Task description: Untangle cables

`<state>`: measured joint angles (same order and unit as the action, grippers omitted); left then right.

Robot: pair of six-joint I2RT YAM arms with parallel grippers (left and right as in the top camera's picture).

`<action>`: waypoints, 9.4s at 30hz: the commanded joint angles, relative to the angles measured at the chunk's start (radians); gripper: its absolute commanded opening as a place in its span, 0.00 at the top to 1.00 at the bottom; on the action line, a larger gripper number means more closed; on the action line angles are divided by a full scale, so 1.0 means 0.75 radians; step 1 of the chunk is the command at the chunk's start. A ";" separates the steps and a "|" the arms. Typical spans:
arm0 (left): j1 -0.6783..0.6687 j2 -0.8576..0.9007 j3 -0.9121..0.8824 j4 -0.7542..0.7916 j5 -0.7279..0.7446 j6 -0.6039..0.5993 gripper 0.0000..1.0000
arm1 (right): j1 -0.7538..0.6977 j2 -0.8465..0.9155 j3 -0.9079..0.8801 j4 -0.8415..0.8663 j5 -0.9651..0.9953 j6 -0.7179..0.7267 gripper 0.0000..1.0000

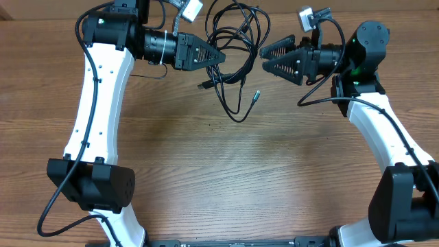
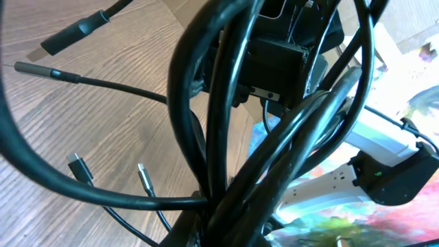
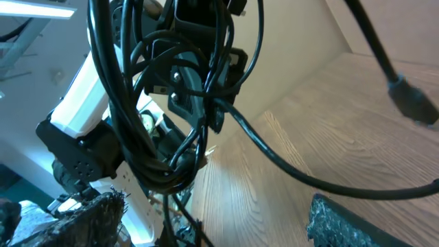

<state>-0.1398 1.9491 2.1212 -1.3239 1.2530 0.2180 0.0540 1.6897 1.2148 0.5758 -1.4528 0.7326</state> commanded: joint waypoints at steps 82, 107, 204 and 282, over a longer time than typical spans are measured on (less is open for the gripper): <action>0.038 0.010 0.008 -0.255 -0.336 -0.025 0.96 | -0.051 -0.034 0.030 -0.077 0.146 -0.012 0.96; 0.038 0.010 0.008 -0.214 -0.214 0.014 0.95 | -0.153 -0.034 0.029 -0.189 0.062 -0.012 0.71; -0.012 0.010 0.008 0.096 0.031 -0.336 0.95 | 0.066 -0.034 0.029 -0.392 0.209 -0.081 0.58; 0.029 0.010 0.008 0.091 -0.203 -0.441 0.95 | 0.047 -0.034 0.029 -0.265 0.065 -0.067 0.93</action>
<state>-0.1280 1.9491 2.1208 -1.2564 1.0832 -0.1032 0.0975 1.6894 1.2160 0.3737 -1.3968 0.6861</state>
